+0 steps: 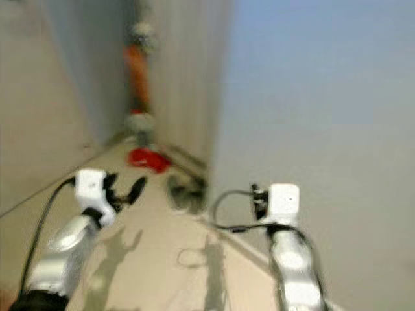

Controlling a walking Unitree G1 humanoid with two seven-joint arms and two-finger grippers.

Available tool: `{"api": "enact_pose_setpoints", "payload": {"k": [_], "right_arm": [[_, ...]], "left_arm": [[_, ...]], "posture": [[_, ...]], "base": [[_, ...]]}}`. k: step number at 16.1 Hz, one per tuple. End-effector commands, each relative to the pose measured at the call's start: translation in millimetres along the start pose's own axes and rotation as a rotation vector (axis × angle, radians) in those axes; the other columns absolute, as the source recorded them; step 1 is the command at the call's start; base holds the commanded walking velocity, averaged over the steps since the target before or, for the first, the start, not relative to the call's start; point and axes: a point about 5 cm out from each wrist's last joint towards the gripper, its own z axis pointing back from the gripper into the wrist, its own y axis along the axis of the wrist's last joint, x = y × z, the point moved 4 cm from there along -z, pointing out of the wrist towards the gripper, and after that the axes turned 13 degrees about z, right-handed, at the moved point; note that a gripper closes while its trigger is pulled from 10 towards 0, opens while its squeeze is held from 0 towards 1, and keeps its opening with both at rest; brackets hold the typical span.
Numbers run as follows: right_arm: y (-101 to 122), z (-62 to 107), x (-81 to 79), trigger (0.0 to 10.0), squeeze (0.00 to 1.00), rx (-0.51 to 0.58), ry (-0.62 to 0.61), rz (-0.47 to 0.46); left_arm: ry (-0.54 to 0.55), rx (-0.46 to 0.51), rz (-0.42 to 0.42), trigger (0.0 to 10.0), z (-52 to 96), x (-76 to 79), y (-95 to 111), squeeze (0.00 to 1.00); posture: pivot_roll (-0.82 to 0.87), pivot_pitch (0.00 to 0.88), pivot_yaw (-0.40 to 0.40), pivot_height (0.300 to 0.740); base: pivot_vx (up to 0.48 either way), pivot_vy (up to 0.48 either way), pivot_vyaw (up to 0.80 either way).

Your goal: Hang keys on a hook

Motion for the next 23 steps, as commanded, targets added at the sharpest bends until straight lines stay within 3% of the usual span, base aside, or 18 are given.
{"api": "enact_pose_setpoints", "payload": {"k": [1,3,4,6,9,13,15,17,20,22,23], "right_arm": [[0.1,7.0,12.4,10.0,0.00,0.011,-0.032,0.027],[-8.9,25.1,16.9,10.0,0.00,-0.017,-0.012,0.075],[-15.8,32.1,20.2,10.0,0.00,-0.040,-0.015,0.081],[-20.0,34.6,22.0,10.0,0.00,-0.044,-0.040,0.063],[-21.6,29.2,10.7,10.0,0.00,-0.041,-0.045,0.024],[-19.1,20.6,16.8,10.0,0.00,-0.032,-0.055,0.024],[-23.7,19.1,24.3,10.0,0.00,-0.046,-0.074,0.025],[-27.9,19.0,29.0,10.0,0.00,-0.049,-0.091,0.027],[-29.0,22.3,32.2,10.0,0.00,-0.041,-0.124,0.022],[-32.9,31.3,42.8,10.0,0.00,-0.029,-0.220,-0.047],[-33.9,35.1,49.0,10.0,0.00,-0.027,-0.256,-0.028]], "left_arm": [[-0.011,-0.040,-0.030,10.0,5.2,1.6,-9.9,0.00],[-0.046,-0.125,-0.155,10.0,15.9,-1.1,-26.9,0.00],[-0.042,-0.151,-0.156,10.0,16.8,-5.4,-34.1,0.00],[-0.004,-0.146,-0.100,10.0,12.0,-14.6,-37.8,0.00],[0.047,-0.069,-0.036,10.0,8.4,-30.2,-32.2,0.00],[0.113,-0.216,0.013,10.0,15.5,-54.1,-68.4,0.00],[0.129,-0.274,0.017,10.0,19.8,-52.4,-84.3,0.00],[0.127,-0.292,0.029,10.0,19.9,-55.8,-84.3,0.00],[0.056,-0.211,0.022,10.0,10.2,-42.9,-72.7,0.00],[0.077,-0.129,0.036,10.0,10.9,-48.8,-61.5,0.00],[0.099,-0.116,0.049,10.0,12.6,-53.5,-59.4,0.00]], "posture": [[-0.01,0.000,0.003,0.740],[-0.01,0.000,0.000,0.740],[-0.01,0.000,0.002,0.740],[-0.02,0.000,0.010,0.740],[-0.02,0.000,0.020,0.740],[-0.03,0.000,0.025,0.740],[-0.04,0.000,0.030,0.740],[-0.06,0.000,0.042,0.740],[-0.08,0.000,0.055,0.740],[-0.09,0.000,0.060,0.740],[-0.09,0.000,0.061,0.740]], "base": [[-0.311,0.368,-0.73],[-0.304,0.375,-0.73],[-0.311,0.368,-0.73],[0.000,0.000,-0.73],[0.000,0.000,-0.73],[0.000,-0.113,-0.73],[0.000,-0.450,-0.72],[0.000,-0.439,-0.70],[0.000,-0.434,-0.70],[0.131,-0.368,-0.70],[0.000,0.000,-0.70]]}}
